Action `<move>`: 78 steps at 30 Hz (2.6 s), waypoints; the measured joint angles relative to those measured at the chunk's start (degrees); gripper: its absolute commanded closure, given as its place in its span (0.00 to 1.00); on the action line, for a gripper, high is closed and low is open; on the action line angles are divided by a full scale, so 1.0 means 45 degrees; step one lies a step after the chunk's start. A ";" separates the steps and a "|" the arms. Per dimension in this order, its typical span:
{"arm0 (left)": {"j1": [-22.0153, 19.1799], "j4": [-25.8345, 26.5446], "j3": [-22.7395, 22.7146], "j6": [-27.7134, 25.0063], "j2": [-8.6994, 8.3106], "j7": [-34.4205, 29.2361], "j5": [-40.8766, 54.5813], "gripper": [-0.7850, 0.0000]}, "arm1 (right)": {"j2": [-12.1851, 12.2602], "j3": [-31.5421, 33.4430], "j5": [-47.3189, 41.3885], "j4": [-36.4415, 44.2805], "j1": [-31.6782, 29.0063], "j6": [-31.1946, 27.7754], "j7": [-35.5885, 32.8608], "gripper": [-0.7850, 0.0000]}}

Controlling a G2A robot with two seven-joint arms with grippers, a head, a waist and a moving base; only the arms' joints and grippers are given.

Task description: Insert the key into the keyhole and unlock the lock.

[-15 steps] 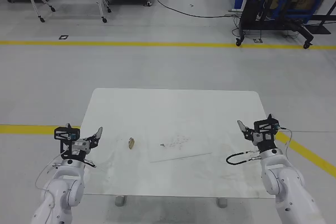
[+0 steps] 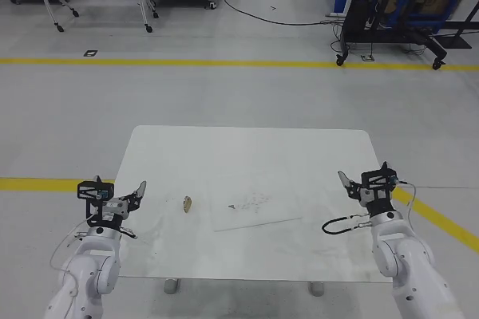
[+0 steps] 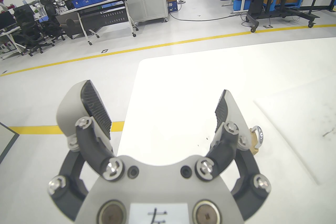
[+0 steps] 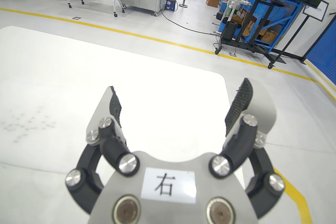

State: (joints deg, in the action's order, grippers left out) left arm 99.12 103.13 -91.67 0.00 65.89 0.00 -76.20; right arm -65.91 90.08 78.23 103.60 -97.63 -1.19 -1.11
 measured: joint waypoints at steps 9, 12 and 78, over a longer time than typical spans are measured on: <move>0.0000 0.0000 0.0000 0.0000 0.0000 0.0000 0.0000 0.00 | -0.0356 -0.3872 0.1827 -0.1203 0.3032 -0.1803 -0.1765 0.00; 0.0000 0.0000 0.0000 0.0000 0.0000 0.0000 0.0000 0.00 | -0.0504 -0.4702 0.1379 -0.1808 0.3776 -0.2395 -0.1971 0.00; 0.0000 0.0000 0.0000 0.0000 0.0000 0.0000 0.0000 0.00 | -0.3020 -1.1290 0.0591 -1.2020 1.1770 -0.8543 -0.0760 1.00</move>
State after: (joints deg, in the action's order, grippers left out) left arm 99.12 103.13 -91.67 0.00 65.89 0.00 -76.20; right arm -79.50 39.27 80.89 49.51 -44.67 -39.63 -4.54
